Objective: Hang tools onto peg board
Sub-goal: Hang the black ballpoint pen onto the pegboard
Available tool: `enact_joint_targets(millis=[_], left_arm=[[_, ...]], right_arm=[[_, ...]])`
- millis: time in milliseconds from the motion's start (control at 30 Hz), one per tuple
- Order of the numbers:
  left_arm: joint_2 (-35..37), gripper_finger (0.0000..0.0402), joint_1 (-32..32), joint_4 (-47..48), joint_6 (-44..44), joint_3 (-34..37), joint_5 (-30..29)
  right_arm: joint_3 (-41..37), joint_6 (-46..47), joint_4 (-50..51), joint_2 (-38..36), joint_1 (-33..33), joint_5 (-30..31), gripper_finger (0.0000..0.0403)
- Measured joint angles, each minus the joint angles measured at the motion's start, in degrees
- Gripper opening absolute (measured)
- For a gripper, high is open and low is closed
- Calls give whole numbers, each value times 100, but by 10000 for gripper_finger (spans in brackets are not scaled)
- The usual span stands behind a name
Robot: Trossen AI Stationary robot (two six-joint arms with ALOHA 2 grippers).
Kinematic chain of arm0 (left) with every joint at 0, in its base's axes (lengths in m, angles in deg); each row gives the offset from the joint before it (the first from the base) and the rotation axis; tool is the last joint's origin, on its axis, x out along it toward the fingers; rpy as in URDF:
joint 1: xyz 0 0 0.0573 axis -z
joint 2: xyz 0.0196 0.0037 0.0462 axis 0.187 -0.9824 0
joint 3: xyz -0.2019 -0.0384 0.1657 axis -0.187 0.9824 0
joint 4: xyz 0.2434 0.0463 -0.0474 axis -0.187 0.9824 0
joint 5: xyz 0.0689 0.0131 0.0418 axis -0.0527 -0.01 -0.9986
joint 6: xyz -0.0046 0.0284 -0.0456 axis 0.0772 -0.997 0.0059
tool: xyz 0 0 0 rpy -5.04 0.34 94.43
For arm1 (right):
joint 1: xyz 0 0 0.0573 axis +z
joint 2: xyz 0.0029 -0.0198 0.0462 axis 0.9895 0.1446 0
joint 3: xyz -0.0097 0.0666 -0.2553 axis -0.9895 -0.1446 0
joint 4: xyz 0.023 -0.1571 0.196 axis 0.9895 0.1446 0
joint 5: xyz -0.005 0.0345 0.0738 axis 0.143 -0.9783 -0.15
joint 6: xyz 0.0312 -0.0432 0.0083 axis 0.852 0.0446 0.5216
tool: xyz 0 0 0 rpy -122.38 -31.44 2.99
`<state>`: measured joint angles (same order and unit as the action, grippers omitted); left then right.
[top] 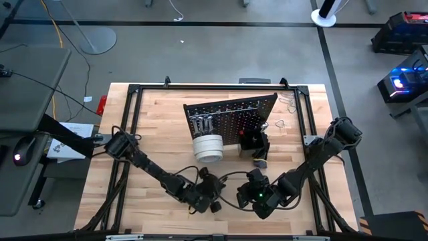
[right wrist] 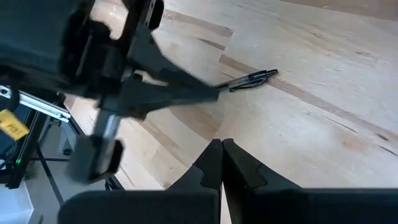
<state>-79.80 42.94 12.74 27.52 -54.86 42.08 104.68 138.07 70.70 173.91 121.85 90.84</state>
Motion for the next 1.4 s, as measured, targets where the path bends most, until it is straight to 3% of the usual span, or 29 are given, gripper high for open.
enact_joint_targets(millis=[233,500,767,933,1033,1200,1400], left_arm=[[-31,0,-139,911,-45,9,-243],[-83,0,-460,930,12,4,-194],[-216,0,-594,848,200,4,556],[-432,0,-587,820,1042,-20,1033],[-449,0,-488,796,1612,-19,968],[-439,0,-281,139,1492,5,1108],[-440,0,-43,177,1343,-208,1247]], right_arm=[[0,210,-4,0,3,-30,0],[0,337,-57,0,2,-30,0],[0,492,-127,2,2,-32,0],[0,493,-147,2,2,-28,0],[0,468,-194,2,27,-9,0],[0,444,-239,2,119,6,0],[0,297,-269,2,267,32,0]])
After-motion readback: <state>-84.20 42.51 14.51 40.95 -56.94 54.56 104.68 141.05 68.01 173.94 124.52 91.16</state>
